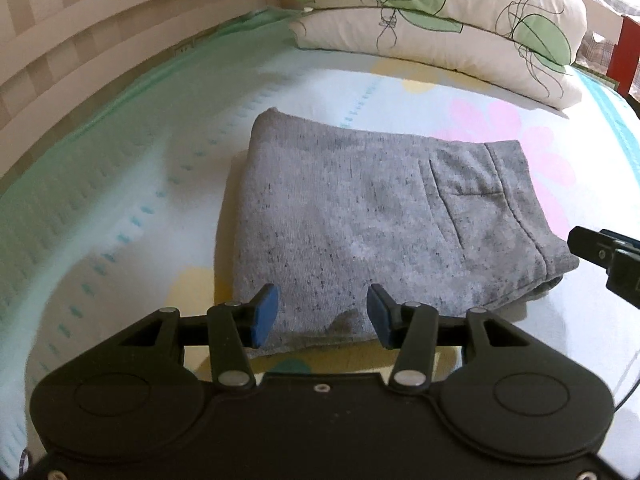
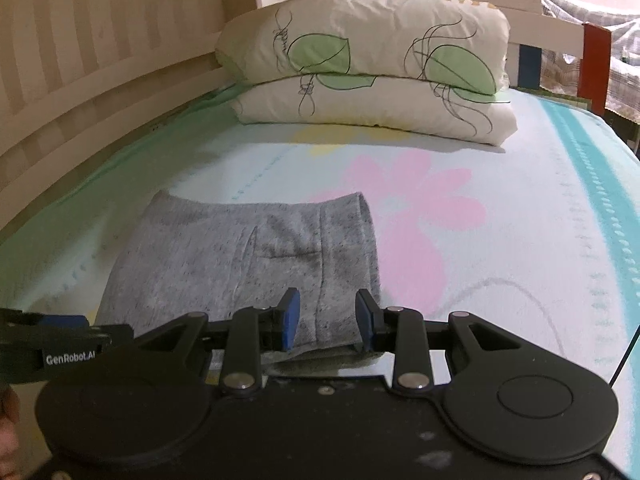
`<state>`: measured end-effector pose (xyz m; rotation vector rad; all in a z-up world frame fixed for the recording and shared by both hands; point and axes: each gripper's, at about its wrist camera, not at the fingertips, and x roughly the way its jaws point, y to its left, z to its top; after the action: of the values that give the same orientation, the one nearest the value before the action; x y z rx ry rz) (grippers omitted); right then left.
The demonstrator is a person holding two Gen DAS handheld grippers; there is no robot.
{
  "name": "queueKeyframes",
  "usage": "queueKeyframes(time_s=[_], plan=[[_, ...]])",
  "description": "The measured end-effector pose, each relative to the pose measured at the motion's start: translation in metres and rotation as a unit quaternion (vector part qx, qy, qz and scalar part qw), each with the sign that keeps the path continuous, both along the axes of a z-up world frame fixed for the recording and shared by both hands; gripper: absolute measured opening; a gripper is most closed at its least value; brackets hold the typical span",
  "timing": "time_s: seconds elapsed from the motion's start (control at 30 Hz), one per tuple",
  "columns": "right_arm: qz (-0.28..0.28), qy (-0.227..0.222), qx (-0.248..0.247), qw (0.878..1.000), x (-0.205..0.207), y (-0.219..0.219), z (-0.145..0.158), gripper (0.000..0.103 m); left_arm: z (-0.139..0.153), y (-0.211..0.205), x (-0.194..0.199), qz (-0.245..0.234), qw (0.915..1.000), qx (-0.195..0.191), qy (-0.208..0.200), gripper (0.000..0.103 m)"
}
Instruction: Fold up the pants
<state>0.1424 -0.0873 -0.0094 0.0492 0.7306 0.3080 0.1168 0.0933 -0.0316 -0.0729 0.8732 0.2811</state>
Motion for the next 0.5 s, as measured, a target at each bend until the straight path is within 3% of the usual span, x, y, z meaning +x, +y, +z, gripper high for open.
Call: queueKeyframes(time_s=[0.1, 0.5], plan=[[-0.005, 0.001, 0.003, 1.000, 0.0012, -0.0024, 0.0001, 0.034, 0.0023, -0.0011, -0.0014, 0.000, 1.0000, 0.004, -0.008, 0.061], [0.002, -0.001, -0.003, 1.000, -0.0013, 0.0006, -0.0008, 0.034, 0.0034, -0.0002, -0.0013, 0.002, 1.0000, 0.000, -0.008, 0.062]])
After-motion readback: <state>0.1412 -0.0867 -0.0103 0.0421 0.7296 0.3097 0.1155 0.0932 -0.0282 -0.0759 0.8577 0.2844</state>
